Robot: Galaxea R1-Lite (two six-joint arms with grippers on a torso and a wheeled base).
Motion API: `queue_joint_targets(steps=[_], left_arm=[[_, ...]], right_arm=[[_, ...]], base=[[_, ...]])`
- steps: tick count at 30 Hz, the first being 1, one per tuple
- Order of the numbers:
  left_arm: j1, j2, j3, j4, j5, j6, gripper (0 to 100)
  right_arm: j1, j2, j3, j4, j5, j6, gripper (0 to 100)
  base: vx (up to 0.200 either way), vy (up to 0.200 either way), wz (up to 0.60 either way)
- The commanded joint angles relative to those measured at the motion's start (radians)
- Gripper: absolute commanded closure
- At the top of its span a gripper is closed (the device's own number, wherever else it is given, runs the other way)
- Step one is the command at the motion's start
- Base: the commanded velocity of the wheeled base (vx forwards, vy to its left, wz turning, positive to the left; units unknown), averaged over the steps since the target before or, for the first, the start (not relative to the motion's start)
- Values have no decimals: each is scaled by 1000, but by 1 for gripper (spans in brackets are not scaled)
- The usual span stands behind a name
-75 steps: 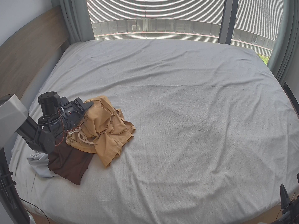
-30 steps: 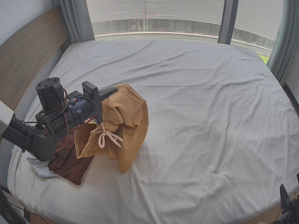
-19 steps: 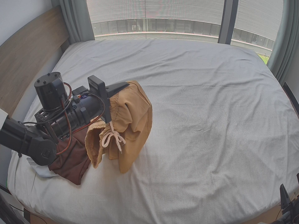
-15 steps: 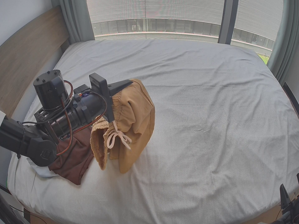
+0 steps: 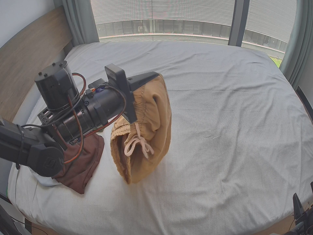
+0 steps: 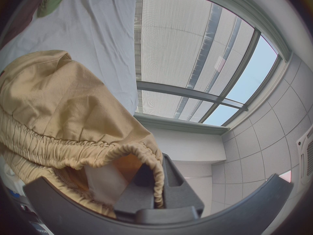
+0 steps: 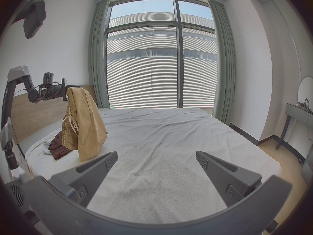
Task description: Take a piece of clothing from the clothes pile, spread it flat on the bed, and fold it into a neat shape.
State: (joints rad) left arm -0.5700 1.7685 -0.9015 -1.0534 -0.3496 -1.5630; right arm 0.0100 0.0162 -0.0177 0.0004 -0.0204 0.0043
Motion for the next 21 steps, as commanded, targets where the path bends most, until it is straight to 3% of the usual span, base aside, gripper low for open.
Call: queue_joint_targets(steps=[1,12,21], left_arm=[[-41,0,-11,-2,0,0,100],[-129,6,-105,-2,-9,-25,100],[-189,52,-241,-4,-11,-149,100]], right_arm=[[1,-15,18,0,0,0,0],[1,-15,18,0,0,0,0],[-1,-15,18,0,-1,0,0]], base=[[0,0,0],[0,0,0],[0,0,0]])
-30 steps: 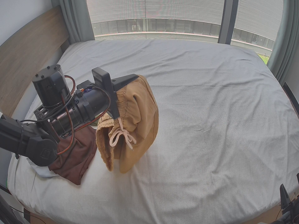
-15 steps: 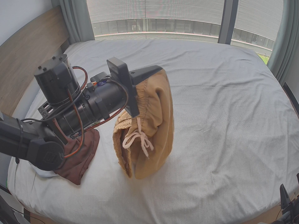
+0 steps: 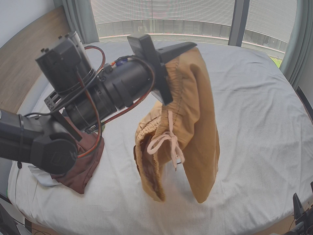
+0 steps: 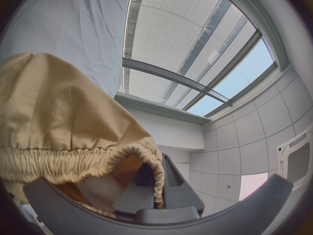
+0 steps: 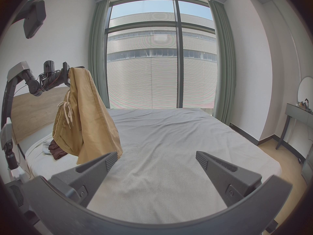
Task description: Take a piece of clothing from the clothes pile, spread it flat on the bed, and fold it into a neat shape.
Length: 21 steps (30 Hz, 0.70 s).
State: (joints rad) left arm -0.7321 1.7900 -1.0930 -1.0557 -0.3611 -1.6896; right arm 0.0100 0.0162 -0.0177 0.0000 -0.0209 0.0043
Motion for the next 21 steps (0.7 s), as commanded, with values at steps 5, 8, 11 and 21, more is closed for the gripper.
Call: queue_joint_targets(steps=[5,8,11,21], left_arm=[[-81,80,-113,-1,2,-24,100],[-110,97,-130,-9,2,-24,100],[-138,114,-159,-9,8,-25,100],[-55,181,-71,-72,42,-18,100]], right_arm=[[-1,-15,18,0,1,0,0],[1,-15,18,0,1,0,0],[1,-15,18,0,1,0,0],[1,-15,18,0,-1,0,0]], base=[[0,0,0],[0,0,0],[0,0,0],[0,0,0]])
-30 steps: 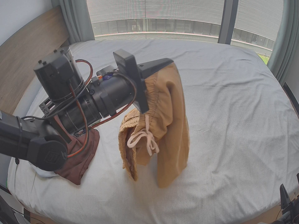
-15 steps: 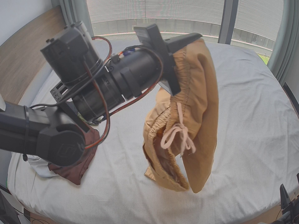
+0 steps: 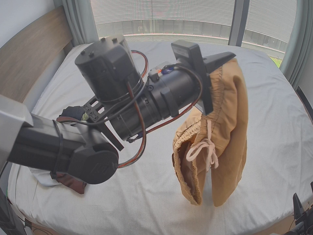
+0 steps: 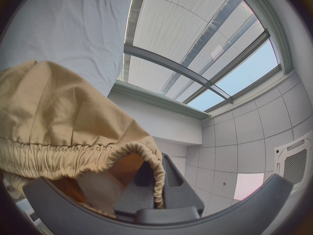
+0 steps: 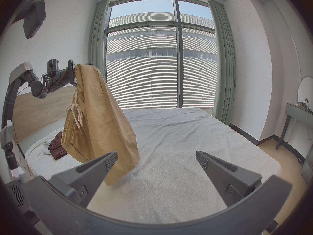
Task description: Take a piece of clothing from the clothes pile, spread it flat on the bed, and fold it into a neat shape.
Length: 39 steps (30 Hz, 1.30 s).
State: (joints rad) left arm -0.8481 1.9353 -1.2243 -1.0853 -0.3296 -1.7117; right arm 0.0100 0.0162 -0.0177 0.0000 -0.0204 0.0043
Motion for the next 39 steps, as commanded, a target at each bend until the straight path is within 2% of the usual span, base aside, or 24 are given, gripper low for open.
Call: queue_joint_targets(steps=[1,5,7,8,23,31,35,39], left_arm=[[81,36,78,-68,11,4,100],[172,33,157,-163,6,4,100],[187,30,175,-177,6,6,100],[224,25,218,-208,4,21,100],[354,14,413,-361,4,172,100],[446,13,499,-436,-9,192,100],[486,17,525,-458,-13,245,100],[526,24,543,-459,-11,362,100]], right_arm=[[1,-15,18,0,0,-1,0],[1,-15,18,0,-1,0,0],[-1,-15,18,0,0,0,0],[-1,-15,18,0,0,0,0],[-1,-15,18,0,0,-1,0],[-1,-15,18,0,0,-1,0],[-1,-15,18,0,0,-1,0],[-1,-15,18,0,0,-1,0]], base=[[0,0,0],[0,0,0],[0,0,0],[0,0,0],[0,0,0],[0,0,0],[0,0,0],[0,0,0]])
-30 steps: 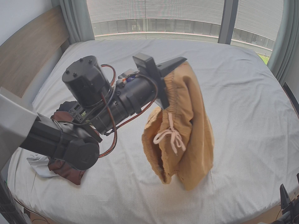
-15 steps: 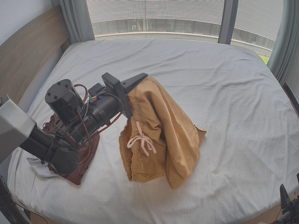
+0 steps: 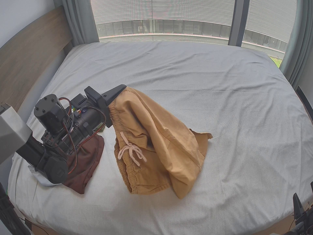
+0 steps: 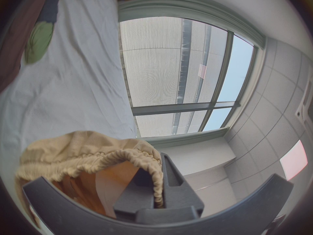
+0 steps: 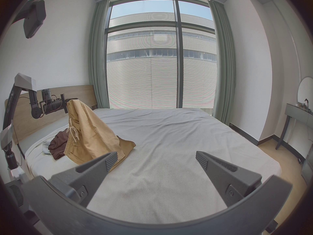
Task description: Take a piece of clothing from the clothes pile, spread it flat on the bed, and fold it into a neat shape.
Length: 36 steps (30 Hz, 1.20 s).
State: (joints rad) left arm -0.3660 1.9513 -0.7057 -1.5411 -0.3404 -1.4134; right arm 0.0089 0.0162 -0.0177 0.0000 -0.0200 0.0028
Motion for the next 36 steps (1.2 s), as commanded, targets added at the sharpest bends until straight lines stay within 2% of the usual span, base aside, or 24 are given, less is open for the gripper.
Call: queue_joint_targets(steps=[1,3,7,13,18,23,30,36], left_arm=[[51,8,32,-4,-2,83,100],[75,8,42,-4,-2,120,100],[111,15,46,-4,-8,126,100],[171,24,51,-4,-69,154,100],[177,37,60,-4,-71,160,100],[197,49,84,-4,-77,257,100],[174,63,107,-7,-65,292,100],[173,64,135,-5,-69,413,100]], right_arm=[[0,-15,18,0,0,0,0],[0,-15,18,0,0,0,0],[0,-15,18,0,0,0,0],[0,-15,18,0,0,0,0],[2,-15,18,0,0,0,0],[2,-15,18,0,0,0,0],[0,-13,18,0,0,0,0],[-1,-13,18,0,0,2,0]], base=[[0,0,0],[0,0,0],[0,0,0],[0,0,0],[0,0,0],[0,0,0],[0,0,0],[0,0,0]])
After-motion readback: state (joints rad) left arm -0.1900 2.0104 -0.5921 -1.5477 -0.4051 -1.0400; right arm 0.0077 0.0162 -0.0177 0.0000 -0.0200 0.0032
